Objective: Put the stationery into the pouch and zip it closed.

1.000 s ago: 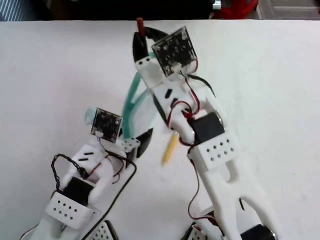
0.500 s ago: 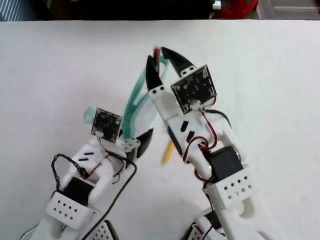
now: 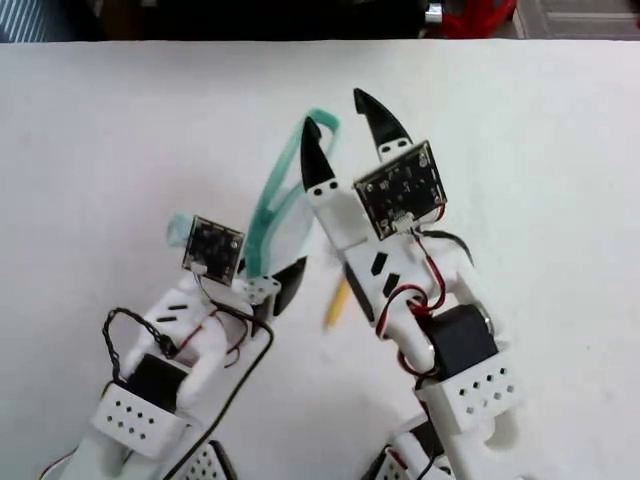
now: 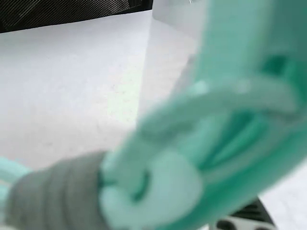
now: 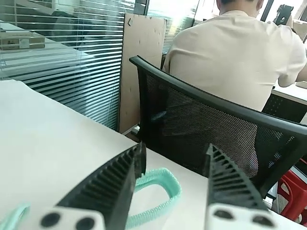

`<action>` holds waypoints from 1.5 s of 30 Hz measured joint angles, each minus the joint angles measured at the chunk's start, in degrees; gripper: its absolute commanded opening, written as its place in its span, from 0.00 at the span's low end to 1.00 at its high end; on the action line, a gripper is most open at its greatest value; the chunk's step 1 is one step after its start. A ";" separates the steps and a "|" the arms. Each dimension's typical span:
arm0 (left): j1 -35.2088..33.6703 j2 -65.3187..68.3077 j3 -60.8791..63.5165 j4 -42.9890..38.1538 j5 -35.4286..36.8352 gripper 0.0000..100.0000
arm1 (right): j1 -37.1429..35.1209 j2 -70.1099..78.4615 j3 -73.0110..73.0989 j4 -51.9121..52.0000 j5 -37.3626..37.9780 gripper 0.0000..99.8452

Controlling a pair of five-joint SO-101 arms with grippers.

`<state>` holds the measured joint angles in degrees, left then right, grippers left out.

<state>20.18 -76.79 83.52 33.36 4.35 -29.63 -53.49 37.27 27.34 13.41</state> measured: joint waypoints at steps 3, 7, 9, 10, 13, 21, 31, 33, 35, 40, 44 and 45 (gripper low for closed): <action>0.00 0.00 0.00 0.00 0.00 0.23 | 1.85 0.00 0.00 0.97 0.00 0.19; 0.00 0.00 0.00 0.00 0.00 0.23 | 6.07 0.00 0.00 1.23 0.00 0.19; 0.00 0.00 0.00 0.00 0.00 0.23 | 8.35 0.00 0.00 3.08 0.00 0.19; 0.00 0.00 0.00 0.00 0.00 0.23 | 9.32 0.00 0.00 4.75 0.00 0.19; 0.00 0.00 0.00 0.00 0.00 0.23 | 11.43 0.00 0.35 11.25 0.00 0.19; -3.16 0.00 0.00 -2.64 0.00 0.23 | 15.03 7.65 8.79 16.18 0.00 0.19; -5.01 0.00 0.88 -4.57 0.00 0.23 | 14.86 33.76 8.00 9.32 -0.53 0.19; -5.10 0.00 0.88 -4.57 0.00 0.23 | 14.86 37.19 5.36 9.85 -3.60 0.19; -5.10 0.00 0.88 -4.57 0.00 0.23 | 14.95 40.18 1.14 12.22 -6.68 0.19; -5.10 0.00 0.88 -4.57 0.00 0.23 | 15.12 49.41 -11.52 19.16 -16.62 0.19; -5.10 0.00 0.88 -4.57 0.00 0.23 | 14.86 57.41 -19.60 22.59 -21.63 0.19; -5.10 0.00 0.88 -4.57 0.00 0.23 | 14.59 58.73 -20.92 23.56 -21.98 0.19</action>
<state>15.08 -76.79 84.40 28.79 4.35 -15.03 5.23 16.35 50.90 -8.57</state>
